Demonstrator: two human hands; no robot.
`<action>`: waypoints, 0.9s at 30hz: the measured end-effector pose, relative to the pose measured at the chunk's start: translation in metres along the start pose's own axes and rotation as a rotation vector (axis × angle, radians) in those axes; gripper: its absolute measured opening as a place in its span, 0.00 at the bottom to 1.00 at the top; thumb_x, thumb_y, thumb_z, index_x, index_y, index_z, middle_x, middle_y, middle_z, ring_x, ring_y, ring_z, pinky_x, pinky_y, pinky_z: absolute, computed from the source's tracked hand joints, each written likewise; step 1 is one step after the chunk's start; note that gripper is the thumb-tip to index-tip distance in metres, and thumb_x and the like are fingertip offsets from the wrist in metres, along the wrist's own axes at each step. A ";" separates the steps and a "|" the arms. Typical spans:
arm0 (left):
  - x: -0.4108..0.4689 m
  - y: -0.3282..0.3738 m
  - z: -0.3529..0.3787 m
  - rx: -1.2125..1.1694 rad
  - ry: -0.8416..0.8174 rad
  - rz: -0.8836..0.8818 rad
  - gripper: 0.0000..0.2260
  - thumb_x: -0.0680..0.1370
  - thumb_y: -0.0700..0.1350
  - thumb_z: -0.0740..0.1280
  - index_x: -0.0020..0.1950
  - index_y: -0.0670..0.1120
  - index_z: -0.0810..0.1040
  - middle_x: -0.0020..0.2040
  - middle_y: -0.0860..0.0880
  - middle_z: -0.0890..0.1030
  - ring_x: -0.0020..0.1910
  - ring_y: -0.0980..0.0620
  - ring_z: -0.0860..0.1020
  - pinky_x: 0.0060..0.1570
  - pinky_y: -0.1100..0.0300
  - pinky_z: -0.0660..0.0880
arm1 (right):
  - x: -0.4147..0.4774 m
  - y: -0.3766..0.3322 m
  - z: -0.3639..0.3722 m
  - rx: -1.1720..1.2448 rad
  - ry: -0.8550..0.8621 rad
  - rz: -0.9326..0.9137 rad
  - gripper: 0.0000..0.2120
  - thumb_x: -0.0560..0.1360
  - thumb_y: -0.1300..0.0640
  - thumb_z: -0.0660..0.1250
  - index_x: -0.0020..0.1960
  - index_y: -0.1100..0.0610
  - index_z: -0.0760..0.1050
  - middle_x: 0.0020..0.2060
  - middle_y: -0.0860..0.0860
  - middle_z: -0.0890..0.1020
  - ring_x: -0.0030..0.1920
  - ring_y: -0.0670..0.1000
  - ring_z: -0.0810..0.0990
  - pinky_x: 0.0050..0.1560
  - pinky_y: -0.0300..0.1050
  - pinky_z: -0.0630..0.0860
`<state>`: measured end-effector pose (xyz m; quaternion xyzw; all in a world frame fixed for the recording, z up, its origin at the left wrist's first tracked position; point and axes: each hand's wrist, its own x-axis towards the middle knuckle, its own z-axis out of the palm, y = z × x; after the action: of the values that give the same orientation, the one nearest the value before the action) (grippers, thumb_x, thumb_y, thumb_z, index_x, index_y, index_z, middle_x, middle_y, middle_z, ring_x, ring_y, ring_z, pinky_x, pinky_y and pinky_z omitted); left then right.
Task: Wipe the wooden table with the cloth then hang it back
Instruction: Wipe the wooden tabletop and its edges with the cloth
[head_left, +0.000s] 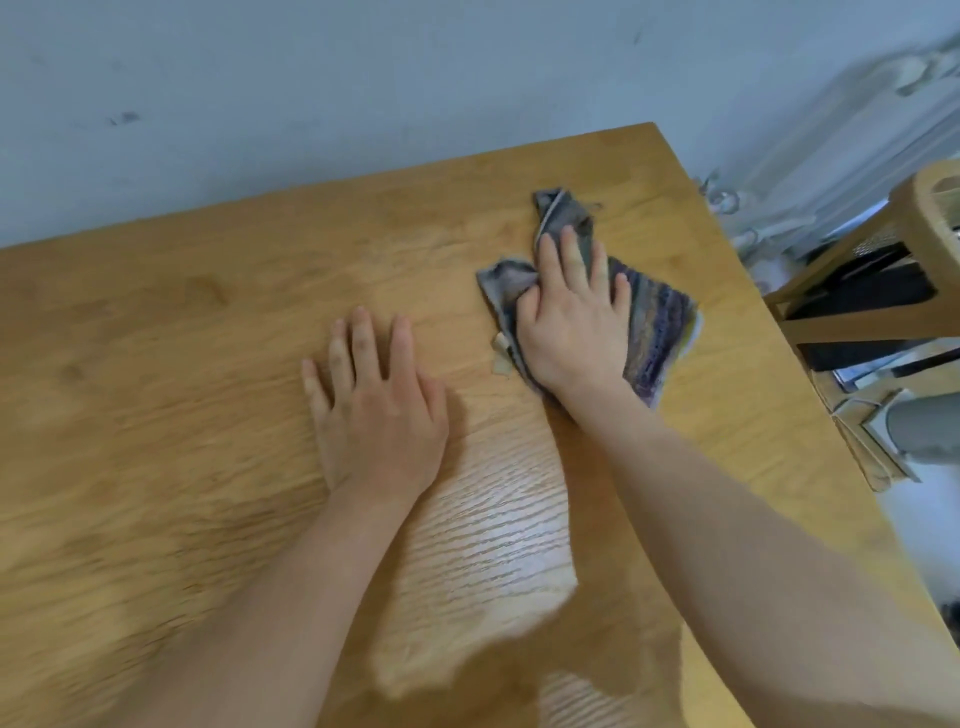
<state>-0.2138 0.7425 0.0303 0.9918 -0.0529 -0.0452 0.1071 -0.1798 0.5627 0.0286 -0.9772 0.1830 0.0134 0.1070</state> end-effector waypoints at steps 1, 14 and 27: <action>-0.001 0.001 0.000 0.001 0.008 0.002 0.24 0.79 0.53 0.50 0.76 0.50 0.60 0.77 0.42 0.57 0.77 0.42 0.53 0.73 0.38 0.49 | -0.015 -0.014 0.004 0.004 -0.021 -0.076 0.28 0.81 0.47 0.48 0.80 0.49 0.52 0.80 0.47 0.52 0.79 0.54 0.46 0.76 0.58 0.45; 0.001 -0.006 -0.001 -0.030 0.030 0.025 0.23 0.79 0.50 0.53 0.75 0.50 0.62 0.77 0.43 0.59 0.76 0.42 0.54 0.73 0.40 0.51 | -0.106 -0.013 0.009 0.004 -0.123 -0.394 0.29 0.77 0.47 0.52 0.78 0.49 0.59 0.78 0.47 0.59 0.79 0.53 0.53 0.76 0.57 0.52; 0.002 -0.003 -0.001 -0.002 0.001 0.022 0.24 0.79 0.51 0.50 0.76 0.50 0.60 0.77 0.42 0.58 0.76 0.42 0.54 0.73 0.40 0.51 | -0.098 -0.010 0.005 -0.033 -0.119 -0.362 0.26 0.80 0.48 0.49 0.78 0.47 0.59 0.78 0.46 0.59 0.78 0.53 0.54 0.76 0.57 0.53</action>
<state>-0.2115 0.7450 0.0306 0.9911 -0.0635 -0.0436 0.1084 -0.2679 0.6078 0.0320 -0.9932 -0.0025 0.0549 0.1023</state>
